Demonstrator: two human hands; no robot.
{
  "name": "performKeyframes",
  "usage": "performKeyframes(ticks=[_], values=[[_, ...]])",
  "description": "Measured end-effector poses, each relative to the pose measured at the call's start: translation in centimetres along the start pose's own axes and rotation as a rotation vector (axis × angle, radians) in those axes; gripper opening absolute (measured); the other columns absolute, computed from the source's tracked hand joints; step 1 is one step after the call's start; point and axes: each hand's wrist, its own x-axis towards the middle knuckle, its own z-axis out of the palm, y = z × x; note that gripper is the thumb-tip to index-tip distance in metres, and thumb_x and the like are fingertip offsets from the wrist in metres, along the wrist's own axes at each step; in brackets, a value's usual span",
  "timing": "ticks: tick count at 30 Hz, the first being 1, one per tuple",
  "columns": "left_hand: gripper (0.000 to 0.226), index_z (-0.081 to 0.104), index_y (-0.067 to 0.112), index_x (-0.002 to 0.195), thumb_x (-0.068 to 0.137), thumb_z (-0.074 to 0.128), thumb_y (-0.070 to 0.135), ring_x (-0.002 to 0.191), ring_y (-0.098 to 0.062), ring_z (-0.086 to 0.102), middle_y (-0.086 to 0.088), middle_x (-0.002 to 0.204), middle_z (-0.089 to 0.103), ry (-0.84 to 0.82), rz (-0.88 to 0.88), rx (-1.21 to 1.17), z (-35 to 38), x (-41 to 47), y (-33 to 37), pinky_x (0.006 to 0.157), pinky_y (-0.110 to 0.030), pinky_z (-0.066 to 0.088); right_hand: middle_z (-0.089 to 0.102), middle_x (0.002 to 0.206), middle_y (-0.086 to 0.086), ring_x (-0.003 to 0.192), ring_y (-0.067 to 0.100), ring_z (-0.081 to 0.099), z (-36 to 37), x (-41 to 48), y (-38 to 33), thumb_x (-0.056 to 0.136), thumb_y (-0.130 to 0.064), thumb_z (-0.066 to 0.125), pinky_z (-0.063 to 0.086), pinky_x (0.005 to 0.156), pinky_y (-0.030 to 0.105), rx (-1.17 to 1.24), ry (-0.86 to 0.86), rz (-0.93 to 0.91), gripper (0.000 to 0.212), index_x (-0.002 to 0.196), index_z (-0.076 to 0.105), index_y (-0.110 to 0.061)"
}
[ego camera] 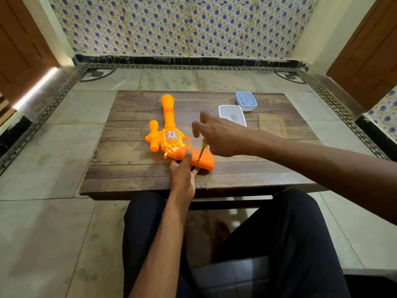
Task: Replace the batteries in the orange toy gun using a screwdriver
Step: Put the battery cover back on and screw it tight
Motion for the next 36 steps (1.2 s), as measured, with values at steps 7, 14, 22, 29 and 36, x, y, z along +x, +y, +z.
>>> performKeyframes(ticks=[7, 14, 22, 29, 36], values=[[0.053, 0.043, 0.014, 0.145, 0.096, 0.063, 0.015, 0.13, -0.03, 0.053, -0.01, 0.14, 0.056, -0.007, 0.005, 0.037, -0.1, 0.3, 0.0, 0.103, -0.057, 0.045, 0.057, 0.103, 0.012, 0.08, 0.031, 0.06, 1.9, 0.9, -0.7, 0.099, -0.024, 0.053, 0.036, 0.059, 0.036, -0.094, 0.225, 0.178, 0.019, 0.11, 0.053, -0.009], [0.053, 0.041, 0.015, 0.146, 0.097, 0.061, 0.015, 0.124, -0.025, 0.056, -0.007, 0.137, 0.057, -0.024, 0.018, 0.034, 0.0, -0.1, 0.0, 0.101, -0.053, 0.045, 0.045, 0.116, 0.013, 0.085, 0.03, 0.061, 0.7, 0.2, -0.2, 0.086, -0.001, 0.057, 0.052, 0.068, 0.045, 0.025, 0.037, -0.041, 0.033, 0.118, 0.052, -0.009], [0.041, 0.045, 0.014, 0.137, 0.099, 0.058, 0.014, 0.107, -0.015, 0.062, 0.0, 0.119, 0.063, -0.042, 0.024, 0.066, 0.0, -0.4, 0.2, 0.098, -0.05, 0.047, 0.046, 0.112, 0.016, 0.073, 0.028, 0.049, 0.8, -0.5, -1.3, 0.077, 0.008, 0.052, 0.029, 0.058, 0.036, -0.106, 0.092, -0.153, 0.034, 0.11, 0.054, -0.002], [0.052, 0.041, 0.01, 0.144, 0.097, 0.062, 0.016, 0.119, -0.025, 0.058, -0.012, 0.141, 0.055, 0.0, 0.02, 0.064, 0.0, 0.0, 0.0, 0.101, -0.055, 0.047, 0.047, 0.109, 0.012, 0.078, 0.028, 0.052, 1.1, -0.1, -0.9, 0.078, -0.003, 0.051, 0.039, 0.062, 0.038, -0.169, 0.062, -0.03, 0.028, 0.106, 0.053, -0.004], [0.039, 0.046, 0.017, 0.134, 0.098, 0.06, 0.015, 0.124, -0.026, 0.055, -0.011, 0.14, 0.055, 0.001, 0.029, 0.045, 0.1, 0.0, 0.1, 0.102, -0.057, 0.045, 0.057, 0.102, 0.01, 0.076, 0.025, 0.05, 0.7, -0.4, -1.2, 0.086, -0.011, 0.053, 0.033, 0.062, 0.034, -0.189, 0.091, 0.071, 0.017, 0.101, 0.06, -0.006]])
